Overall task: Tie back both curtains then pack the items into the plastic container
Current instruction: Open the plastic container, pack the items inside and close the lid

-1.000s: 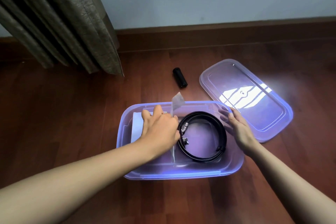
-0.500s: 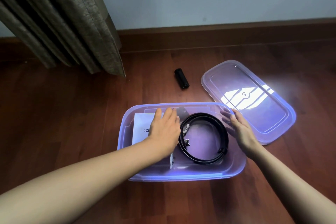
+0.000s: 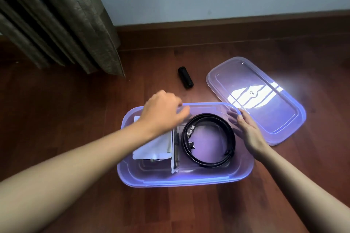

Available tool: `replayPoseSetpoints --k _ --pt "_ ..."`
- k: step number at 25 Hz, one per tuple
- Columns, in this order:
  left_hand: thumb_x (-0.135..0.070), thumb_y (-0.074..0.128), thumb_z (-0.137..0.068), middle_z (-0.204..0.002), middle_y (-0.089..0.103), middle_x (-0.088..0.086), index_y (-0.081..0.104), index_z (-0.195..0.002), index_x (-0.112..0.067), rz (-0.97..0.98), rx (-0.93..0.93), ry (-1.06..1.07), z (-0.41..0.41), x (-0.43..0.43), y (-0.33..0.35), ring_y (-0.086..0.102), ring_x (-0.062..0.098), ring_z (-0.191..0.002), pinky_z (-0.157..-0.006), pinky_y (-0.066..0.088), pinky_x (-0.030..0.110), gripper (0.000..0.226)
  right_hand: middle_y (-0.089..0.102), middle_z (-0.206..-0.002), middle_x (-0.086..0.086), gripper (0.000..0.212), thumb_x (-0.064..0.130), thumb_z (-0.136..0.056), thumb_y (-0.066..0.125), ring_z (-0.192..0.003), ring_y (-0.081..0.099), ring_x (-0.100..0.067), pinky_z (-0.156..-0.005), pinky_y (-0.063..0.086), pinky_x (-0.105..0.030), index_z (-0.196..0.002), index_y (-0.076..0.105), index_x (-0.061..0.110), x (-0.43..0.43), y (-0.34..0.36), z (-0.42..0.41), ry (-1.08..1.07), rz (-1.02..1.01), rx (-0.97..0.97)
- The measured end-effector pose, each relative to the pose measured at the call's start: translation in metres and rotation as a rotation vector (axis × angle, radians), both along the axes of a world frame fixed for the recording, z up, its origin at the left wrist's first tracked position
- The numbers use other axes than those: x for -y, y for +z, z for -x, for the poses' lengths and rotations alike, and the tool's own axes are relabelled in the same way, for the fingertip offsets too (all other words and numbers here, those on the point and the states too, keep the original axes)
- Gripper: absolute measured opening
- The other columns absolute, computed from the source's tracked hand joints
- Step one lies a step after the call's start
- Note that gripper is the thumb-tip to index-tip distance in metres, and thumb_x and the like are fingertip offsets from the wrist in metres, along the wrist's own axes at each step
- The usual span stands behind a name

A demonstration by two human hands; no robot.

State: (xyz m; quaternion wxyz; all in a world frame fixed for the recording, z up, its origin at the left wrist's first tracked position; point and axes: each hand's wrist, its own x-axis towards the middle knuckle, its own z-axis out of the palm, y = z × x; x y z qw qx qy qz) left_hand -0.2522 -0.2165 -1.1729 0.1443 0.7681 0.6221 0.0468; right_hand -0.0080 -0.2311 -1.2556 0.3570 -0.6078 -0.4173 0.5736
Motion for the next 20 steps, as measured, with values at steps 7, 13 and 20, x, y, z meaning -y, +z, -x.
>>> replayPoseSetpoints --k 7,13,20 --pt "-0.028 0.053 -0.091 -0.130 0.060 0.009 0.059 -0.127 -0.016 0.066 0.270 0.245 0.015 -0.094 -0.023 0.053 0.025 -0.122 -0.103 0.038 0.028 0.038 0.052 -0.130 0.005 0.026 0.025 -0.102 0.028 -0.118 0.051 -0.009 -0.095 0.038 -0.027 -0.114 0.050 0.034 0.001 0.004 0.001 0.005 -0.010 -0.010" --pt "-0.046 0.061 -0.085 -0.157 -0.001 0.019 0.018 -0.149 -0.027 0.391 -0.073 -0.063 -0.014 -0.127 -0.066 0.012 0.043 -0.142 -0.116 0.016 0.039 0.079 0.057 -0.120 0.015 0.029 0.019 -0.102 0.029 -0.102 0.056 0.014 -0.080 0.045 -0.004 -0.122 0.049 0.024 0.004 -0.005 0.001 -0.011 -0.006 -0.056" --pt "-0.011 0.059 -0.088 -0.124 0.054 0.024 0.064 -0.110 -0.008 0.129 -0.114 -0.070 -0.027 -0.146 -0.082 0.056 0.043 -0.106 -0.087 0.045 0.037 0.022 0.057 -0.123 0.022 0.028 0.022 -0.102 0.031 -0.114 0.053 0.010 -0.096 0.039 -0.020 -0.114 0.053 0.035 -0.001 -0.014 -0.004 0.002 -0.019 -0.055"
